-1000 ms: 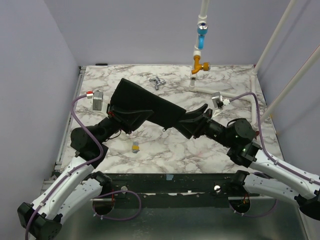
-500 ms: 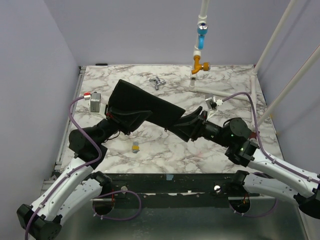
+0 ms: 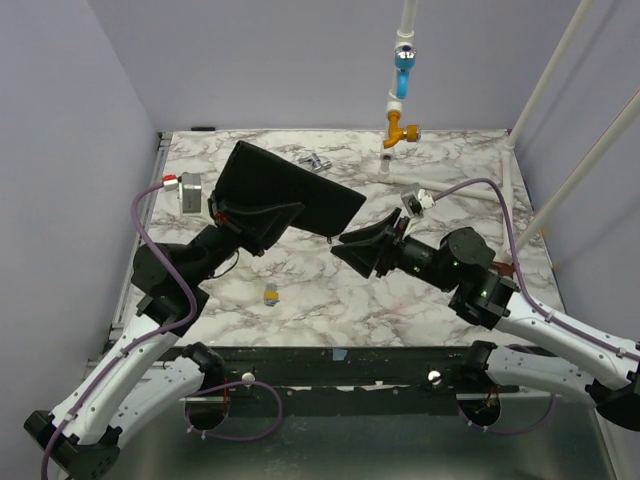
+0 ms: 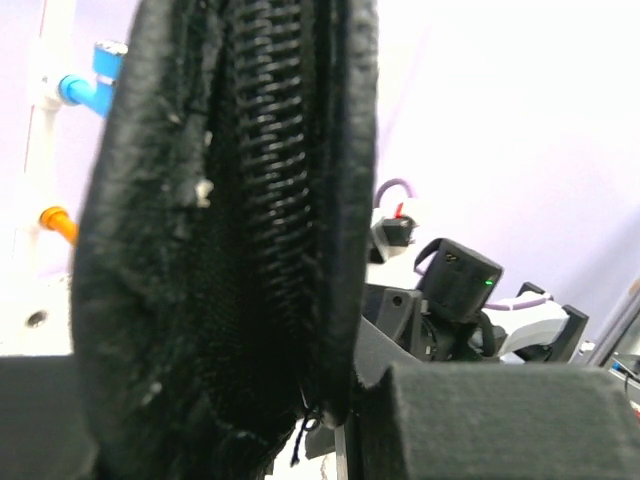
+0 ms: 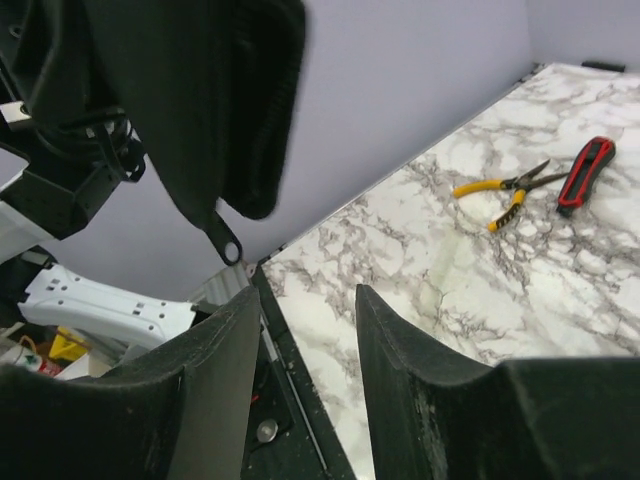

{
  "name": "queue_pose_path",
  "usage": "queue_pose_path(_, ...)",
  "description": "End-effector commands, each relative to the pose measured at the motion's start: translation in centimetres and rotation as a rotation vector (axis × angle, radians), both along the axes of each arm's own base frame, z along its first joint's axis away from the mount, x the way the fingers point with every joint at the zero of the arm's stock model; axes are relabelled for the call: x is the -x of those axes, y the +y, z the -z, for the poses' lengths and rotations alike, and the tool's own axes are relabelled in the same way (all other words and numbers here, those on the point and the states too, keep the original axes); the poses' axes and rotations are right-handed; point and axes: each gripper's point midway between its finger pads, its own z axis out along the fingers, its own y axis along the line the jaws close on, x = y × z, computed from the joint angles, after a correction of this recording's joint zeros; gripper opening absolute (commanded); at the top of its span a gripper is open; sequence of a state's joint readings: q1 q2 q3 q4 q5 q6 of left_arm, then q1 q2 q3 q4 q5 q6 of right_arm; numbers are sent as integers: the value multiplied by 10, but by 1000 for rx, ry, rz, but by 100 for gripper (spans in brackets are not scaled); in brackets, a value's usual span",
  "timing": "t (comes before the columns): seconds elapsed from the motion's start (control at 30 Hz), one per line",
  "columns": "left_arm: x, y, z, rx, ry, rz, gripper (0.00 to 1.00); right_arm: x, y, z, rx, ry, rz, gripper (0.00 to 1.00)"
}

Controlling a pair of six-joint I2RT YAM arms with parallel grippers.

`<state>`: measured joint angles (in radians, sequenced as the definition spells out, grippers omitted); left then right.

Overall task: Sort the hair-cutting tools
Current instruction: Zip the hairdressing tool bag at the center of the board.

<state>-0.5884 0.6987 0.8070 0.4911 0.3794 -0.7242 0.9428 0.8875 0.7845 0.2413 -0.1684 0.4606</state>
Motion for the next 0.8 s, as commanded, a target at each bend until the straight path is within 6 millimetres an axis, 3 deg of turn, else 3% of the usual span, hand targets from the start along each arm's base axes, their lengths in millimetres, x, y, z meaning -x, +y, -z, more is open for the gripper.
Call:
queue_pose_path(0.0, -17, 9, -11, 1, 23, -123, 0, -7, 7, -22, 22, -85, 86, 45)
queue_pose_path(0.27, -29, 8, -7, 6, 60, -155, 0, -14, 24, -24, 96, -135, 215, 44)
queue_pose_path(0.6, -28, 6, -6, 8, 59, -147, 0, -35, 22, -15, 145, -91, 327, 39)
queue_pose_path(0.77, -28, 6, -4, 8, 62, -145, 0, -34, 19, -18, 119, -94, 331, 40)
